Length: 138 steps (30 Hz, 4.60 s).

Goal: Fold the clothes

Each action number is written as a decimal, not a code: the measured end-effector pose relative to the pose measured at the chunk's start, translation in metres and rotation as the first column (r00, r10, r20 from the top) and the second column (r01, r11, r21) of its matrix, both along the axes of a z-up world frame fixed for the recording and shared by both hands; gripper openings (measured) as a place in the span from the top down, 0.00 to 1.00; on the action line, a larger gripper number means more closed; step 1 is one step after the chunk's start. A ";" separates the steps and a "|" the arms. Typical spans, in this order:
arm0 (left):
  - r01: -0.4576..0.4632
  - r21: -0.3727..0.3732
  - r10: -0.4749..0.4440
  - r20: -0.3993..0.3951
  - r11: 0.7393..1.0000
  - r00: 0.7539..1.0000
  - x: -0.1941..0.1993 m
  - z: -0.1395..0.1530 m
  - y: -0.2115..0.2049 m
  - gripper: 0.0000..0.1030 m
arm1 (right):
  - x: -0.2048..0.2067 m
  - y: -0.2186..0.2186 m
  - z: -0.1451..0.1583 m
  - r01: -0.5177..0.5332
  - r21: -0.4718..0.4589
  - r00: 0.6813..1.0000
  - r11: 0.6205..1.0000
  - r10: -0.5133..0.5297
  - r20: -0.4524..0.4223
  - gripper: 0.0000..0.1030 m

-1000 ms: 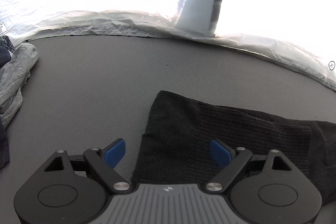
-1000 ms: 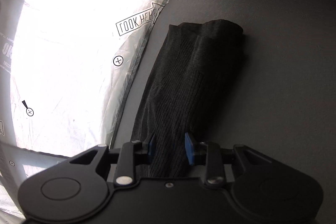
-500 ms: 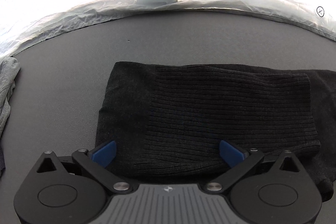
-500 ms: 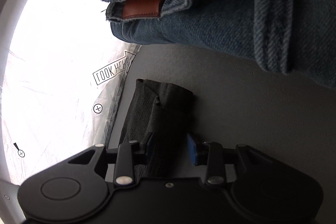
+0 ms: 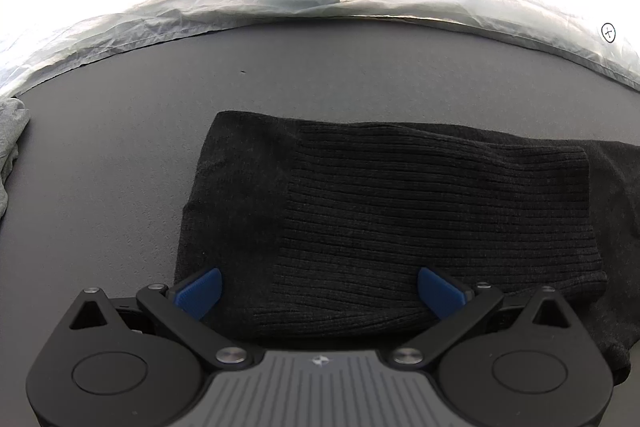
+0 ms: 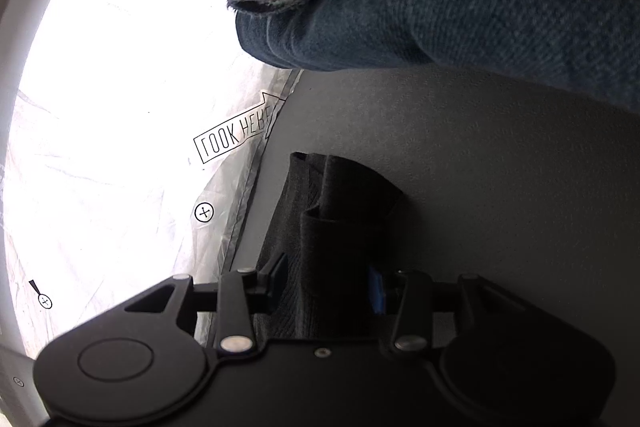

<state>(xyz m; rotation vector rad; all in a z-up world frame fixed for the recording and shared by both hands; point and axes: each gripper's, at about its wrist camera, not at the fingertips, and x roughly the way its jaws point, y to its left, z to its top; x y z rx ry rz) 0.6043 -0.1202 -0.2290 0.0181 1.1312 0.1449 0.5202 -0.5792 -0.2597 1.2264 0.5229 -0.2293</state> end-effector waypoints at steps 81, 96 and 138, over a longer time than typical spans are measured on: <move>0.112 -0.237 -0.016 0.374 0.965 0.927 -0.031 0.084 0.056 0.92 | 0.003 0.178 -0.021 -0.255 0.605 0.962 0.754 0.134 0.239 0.61; -0.116 -0.162 0.150 0.218 0.980 0.964 -0.064 0.025 0.141 0.61 | -0.003 0.161 -0.014 -0.300 0.304 0.952 0.904 0.303 0.040 0.53; 0.048 -0.421 0.064 0.246 0.906 0.967 -0.126 0.065 0.101 0.78 | -0.066 0.244 0.112 -0.562 -0.372 0.818 0.739 0.563 -0.115 0.79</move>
